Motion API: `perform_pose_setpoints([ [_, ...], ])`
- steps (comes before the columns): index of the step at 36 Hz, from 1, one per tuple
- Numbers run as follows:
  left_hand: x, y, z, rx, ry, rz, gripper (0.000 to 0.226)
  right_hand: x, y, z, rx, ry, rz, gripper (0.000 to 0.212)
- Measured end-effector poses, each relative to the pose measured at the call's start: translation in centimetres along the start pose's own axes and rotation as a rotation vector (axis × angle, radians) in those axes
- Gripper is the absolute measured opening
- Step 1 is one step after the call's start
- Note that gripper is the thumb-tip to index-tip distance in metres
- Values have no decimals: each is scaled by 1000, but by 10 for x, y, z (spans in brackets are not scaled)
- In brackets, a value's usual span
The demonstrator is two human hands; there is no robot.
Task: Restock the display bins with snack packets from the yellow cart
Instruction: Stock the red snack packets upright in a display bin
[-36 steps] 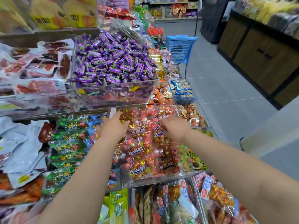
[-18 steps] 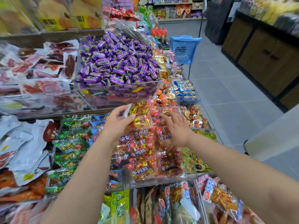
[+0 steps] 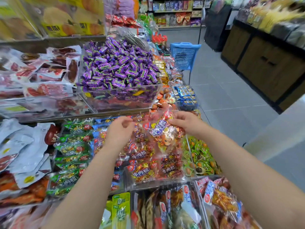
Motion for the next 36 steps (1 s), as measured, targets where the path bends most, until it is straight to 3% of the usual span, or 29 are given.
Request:
perform_pose_setpoints([
  [2, -18, 5, -2, 106, 238, 159, 27, -8, -1, 3, -37, -156, -22, 28],
  [5, -24, 9, -30, -77, 583, 119, 71, -3, -5, 7, -153, -558, -100, 30],
  [7, -22, 7, -48, -232, 568, 43, 95, 9, -8, 7, -265, -745, -117, 28],
  [11, -20, 2, -65, -376, 504, 0, 126, 35, -16, 14, -404, -887, -148, 27],
  [17, -18, 2, -73, -320, 384, -22, 118, 51, -17, 35, -486, -1055, -93, 29],
  [21, -23, -1, -59, -146, 499, 122, 110, 54, -19, 47, -446, -1094, -235, 41],
  [24, -25, 0, -50, -26, 431, 196, 102, 49, -20, 47, -366, -998, -329, 32],
  [30, -25, -2, -50, -16, 276, 213, 73, -5, -10, 25, -257, -534, -58, 15],
  [33, -27, -2, -45, 2, 208, 270, 59, -27, -7, 34, -52, -189, 63, 26],
  [36, -27, -3, -39, 17, 141, 294, 54, -23, -15, 43, 63, 75, 86, 57],
])
Point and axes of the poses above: each hand's wrist, its own y-axis towards the middle knuckle, its own x-axis out of the palm, z = x × y, the point moved 7 cm from there along y, towards the middle knuckle, and after that the axes turned 11 degrees about z, right-handed, at the moved point
